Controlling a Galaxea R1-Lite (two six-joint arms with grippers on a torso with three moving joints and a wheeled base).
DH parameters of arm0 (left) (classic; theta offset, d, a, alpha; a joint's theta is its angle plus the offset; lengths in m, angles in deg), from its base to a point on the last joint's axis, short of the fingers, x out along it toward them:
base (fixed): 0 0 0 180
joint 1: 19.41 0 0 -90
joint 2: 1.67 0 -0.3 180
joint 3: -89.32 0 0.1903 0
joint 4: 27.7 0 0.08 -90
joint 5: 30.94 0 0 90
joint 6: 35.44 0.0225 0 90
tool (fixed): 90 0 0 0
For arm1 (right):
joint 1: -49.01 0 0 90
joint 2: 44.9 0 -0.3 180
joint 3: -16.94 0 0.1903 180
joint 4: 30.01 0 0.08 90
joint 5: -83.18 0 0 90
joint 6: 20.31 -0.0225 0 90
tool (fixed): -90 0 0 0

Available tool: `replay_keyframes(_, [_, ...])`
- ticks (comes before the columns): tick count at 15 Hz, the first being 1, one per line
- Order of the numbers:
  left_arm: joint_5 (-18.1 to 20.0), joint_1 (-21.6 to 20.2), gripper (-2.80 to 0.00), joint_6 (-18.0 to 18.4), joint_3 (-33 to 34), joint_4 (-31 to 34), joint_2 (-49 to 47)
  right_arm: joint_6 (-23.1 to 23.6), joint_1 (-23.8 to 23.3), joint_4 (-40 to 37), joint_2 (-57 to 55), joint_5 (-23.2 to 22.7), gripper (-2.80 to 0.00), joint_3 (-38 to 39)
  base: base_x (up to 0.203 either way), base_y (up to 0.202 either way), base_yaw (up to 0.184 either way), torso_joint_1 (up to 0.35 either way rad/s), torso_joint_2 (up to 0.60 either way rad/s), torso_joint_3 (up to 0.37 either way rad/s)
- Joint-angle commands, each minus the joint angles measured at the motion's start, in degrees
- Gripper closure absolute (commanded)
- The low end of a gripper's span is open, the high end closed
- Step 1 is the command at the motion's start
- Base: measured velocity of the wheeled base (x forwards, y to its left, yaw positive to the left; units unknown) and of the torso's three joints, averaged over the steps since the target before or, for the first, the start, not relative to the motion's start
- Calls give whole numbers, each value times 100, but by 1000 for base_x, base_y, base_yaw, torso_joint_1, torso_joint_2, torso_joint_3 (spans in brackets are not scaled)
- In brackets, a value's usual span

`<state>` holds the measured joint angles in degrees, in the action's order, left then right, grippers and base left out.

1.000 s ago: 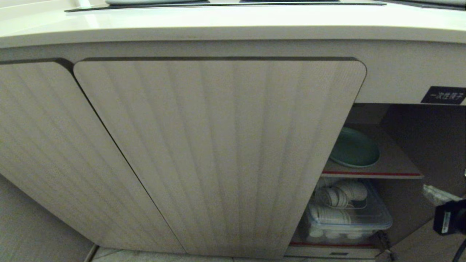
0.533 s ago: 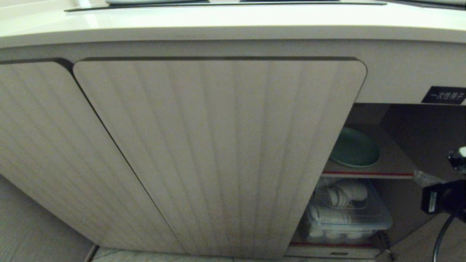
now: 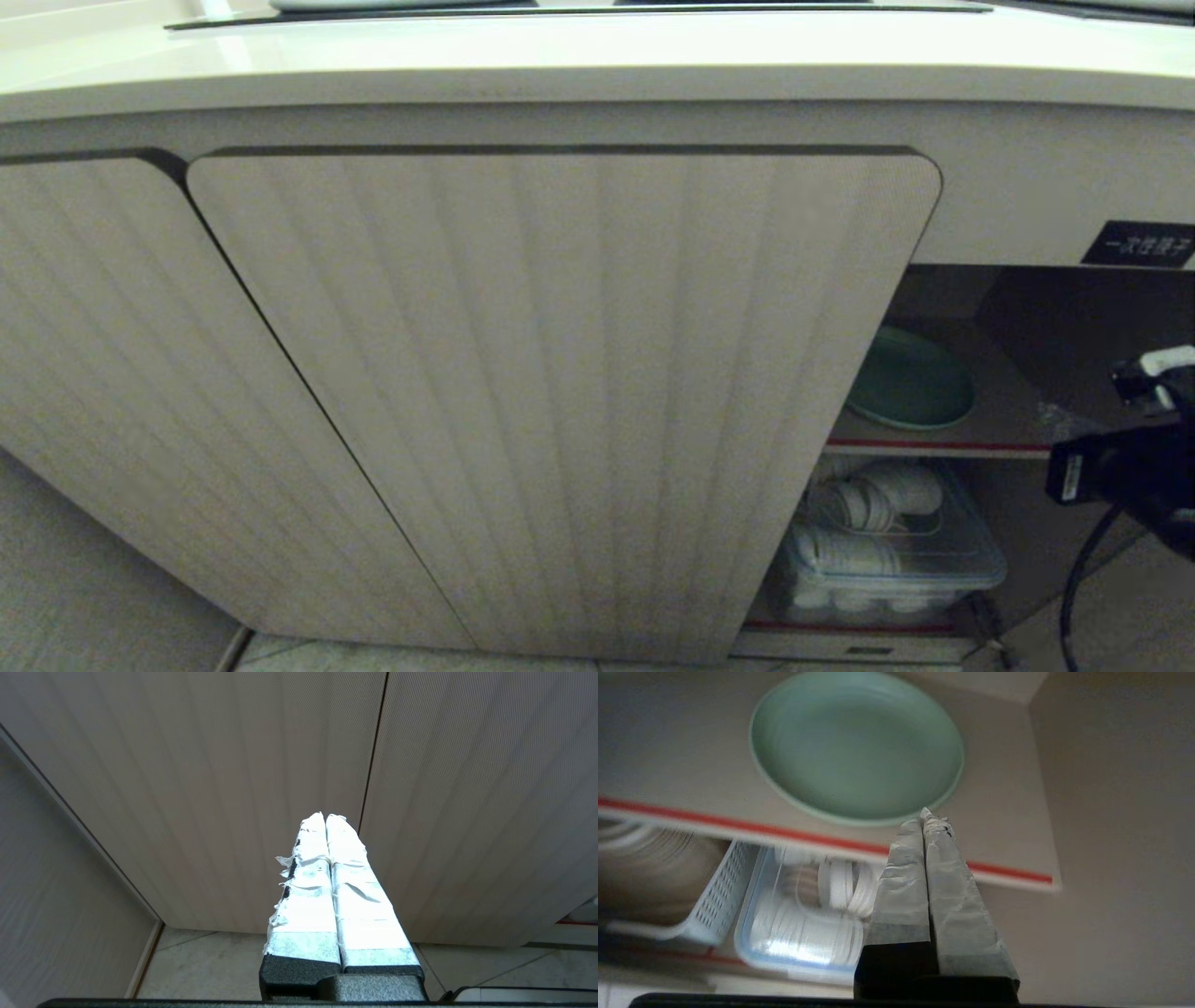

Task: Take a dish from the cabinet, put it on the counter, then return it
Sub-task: Take the plate from the cabinet

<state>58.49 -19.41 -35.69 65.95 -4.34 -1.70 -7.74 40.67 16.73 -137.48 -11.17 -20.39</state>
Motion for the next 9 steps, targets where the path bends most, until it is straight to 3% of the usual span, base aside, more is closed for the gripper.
replay_keyframes(1, [-4, 0, 0, -2, 0, 0, 2, 7, -1, 139, -340, -4, 0, -175, 0, 0, 0, 0, 0, 0])
replay_keyframes(9, [-4, 0, 0, -2, 0, 0, 2, 0, -9, 61, -825, 5, 0, -769, 0, 0, 0, 0, 0, 0])
